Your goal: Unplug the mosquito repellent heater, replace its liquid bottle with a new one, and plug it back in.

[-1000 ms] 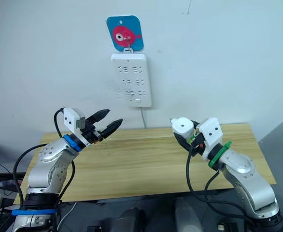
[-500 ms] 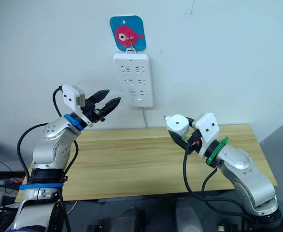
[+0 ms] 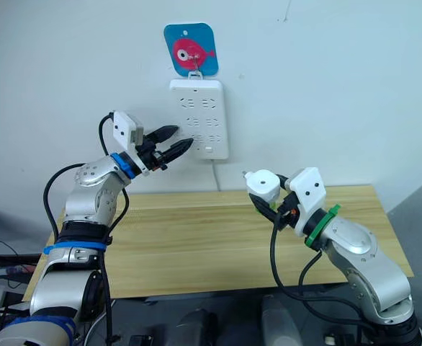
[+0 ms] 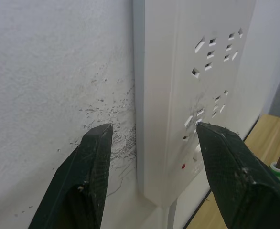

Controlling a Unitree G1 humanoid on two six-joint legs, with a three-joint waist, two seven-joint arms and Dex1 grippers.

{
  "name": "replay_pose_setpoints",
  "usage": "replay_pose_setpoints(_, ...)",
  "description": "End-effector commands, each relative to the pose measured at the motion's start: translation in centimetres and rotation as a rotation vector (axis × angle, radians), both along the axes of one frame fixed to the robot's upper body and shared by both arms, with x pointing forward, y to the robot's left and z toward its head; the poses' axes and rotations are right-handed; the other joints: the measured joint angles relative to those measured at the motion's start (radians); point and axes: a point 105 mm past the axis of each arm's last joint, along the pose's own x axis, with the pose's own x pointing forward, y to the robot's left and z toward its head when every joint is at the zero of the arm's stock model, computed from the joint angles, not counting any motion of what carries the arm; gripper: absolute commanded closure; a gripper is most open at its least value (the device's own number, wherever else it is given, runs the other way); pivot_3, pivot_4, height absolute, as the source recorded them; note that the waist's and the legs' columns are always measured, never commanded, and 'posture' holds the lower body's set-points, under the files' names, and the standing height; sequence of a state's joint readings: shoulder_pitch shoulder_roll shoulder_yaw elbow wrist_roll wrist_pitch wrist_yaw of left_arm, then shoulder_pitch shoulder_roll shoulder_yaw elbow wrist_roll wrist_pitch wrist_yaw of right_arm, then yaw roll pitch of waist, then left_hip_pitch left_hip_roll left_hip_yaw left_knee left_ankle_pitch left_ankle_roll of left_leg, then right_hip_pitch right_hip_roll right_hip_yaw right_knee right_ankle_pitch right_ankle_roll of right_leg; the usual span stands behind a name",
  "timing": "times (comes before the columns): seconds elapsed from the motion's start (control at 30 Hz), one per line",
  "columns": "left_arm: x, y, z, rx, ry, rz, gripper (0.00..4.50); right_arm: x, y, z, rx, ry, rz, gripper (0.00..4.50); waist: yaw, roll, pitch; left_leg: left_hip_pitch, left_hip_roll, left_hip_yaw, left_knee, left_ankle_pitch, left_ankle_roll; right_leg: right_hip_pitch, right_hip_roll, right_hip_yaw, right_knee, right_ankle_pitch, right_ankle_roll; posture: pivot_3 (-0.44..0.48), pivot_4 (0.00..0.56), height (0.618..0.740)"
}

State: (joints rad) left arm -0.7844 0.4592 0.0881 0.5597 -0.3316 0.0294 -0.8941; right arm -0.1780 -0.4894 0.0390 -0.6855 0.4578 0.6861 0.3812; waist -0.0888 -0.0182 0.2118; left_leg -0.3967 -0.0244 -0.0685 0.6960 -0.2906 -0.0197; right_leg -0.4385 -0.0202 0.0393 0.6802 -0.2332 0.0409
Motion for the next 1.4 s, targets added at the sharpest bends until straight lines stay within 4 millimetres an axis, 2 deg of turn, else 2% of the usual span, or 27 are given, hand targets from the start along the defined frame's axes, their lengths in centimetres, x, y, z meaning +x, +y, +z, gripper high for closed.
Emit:
replay_pose_setpoints(0.03,0.3,-0.7,1.4,0.025,-0.037,-0.037,1.60,-0.6,0.4,2.0,0.025,-0.075,0.016,1.51,0.003,0.000,0.000,0.000,-0.001,-0.001,0.000,0.000,0.000,0.001,0.000,-0.001,0.000,0.000,0.000,-0.194,0.167,0.740)
replay_pose_setpoints(0.33,0.1,-2.7,1.2,0.087,0.044,-0.224,1.60,-1.0,0.3,2.0,0.031,-0.061,0.021,1.51,0.000,-0.001,0.000,-0.001,-0.003,-0.003,0.001,0.000,0.000,0.002,0.000,-0.002,-0.001,0.000,0.000,-0.200,0.167,0.740)
replay_pose_setpoints(0.53,0.5,-3.1,1.8,0.092,0.028,-0.238,1.60,-1.1,0.5,2.0,0.034,-0.055,0.029,1.51,-0.017,-0.001,0.000,-0.001,-0.001,-0.003,0.001,0.000,0.000,0.001,0.001,-0.002,0.000,0.000,0.000,-0.210,0.167,0.740)
replay_pose_setpoints(0.83,0.1,-3.5,1.5,0.078,0.047,-0.281,1.60,-1.2,0.8,2.1,0.050,-0.047,0.035,1.51,-0.024,-0.001,0.000,-0.001,-0.001,-0.004,0.001,0.000,0.000,0.001,0.001,-0.002,0.000,0.000,0.000,-0.206,0.167,0.740)
replay_pose_setpoints(0.93,0.3,-3.5,1.7,0.049,0.055,-0.268,2.15,-0.8,1.0,2.6,0.087,-0.038,0.018,1.51,-0.025,-0.001,0.000,-0.001,-0.001,-0.004,0.001,0.000,0.000,0.001,0.001,-0.002,0.000,0.000,0.000,-0.206,0.168,0.740)
replay_pose_setpoints(1.0,0.3,-3.6,1.6,0.045,0.061,-0.267,2.78,-0.6,1.6,3.1,0.108,-0.041,0.016,1.51,-0.024,-0.001,0.000,-0.001,-0.001,-0.004,0.001,0.000,0.000,0.000,0.000,-0.001,0.000,0.000,0.000,-0.203,0.167,0.740)
replay_pose_setpoints(1.07,0.2,-3.8,1.4,0.042,0.065,-0.270,3.17,-0.4,2.1,3.6,0.127,-0.046,0.013,1.51,-0.021,-0.001,-0.001,-0.002,-0.001,-0.005,0.001,0.000,0.000,0.001,0.000,-0.002,0.000,0.000,0.000,-0.203,0.167,0.740)
replay_pose_setpoints(1.23,0.0,-3.9,1.2,0.038,0.082,-0.278,3.17,0.7,3.6,5.1,0.148,-0.085,-0.019,1.51,-0.021,-0.001,-0.001,-0.002,-0.002,-0.004,0.001,0.000,0.000,0.001,0.000,-0.001,0.000,0.000,0.000,-0.204,0.166,0.740)
replay_pose_setpoints(1.4,-0.2,-4.1,1.1,0.037,0.092,-0.284,3.17,2.2,4.7,5.2,0.141,-0.098,-0.072,1.51,-0.022,-0.001,-0.001,-0.002,-0.002,-0.005,0.001,0.000,0.000,0.001,-0.001,-0.001,0.000,0.000,0.000,-0.206,0.161,0.740)
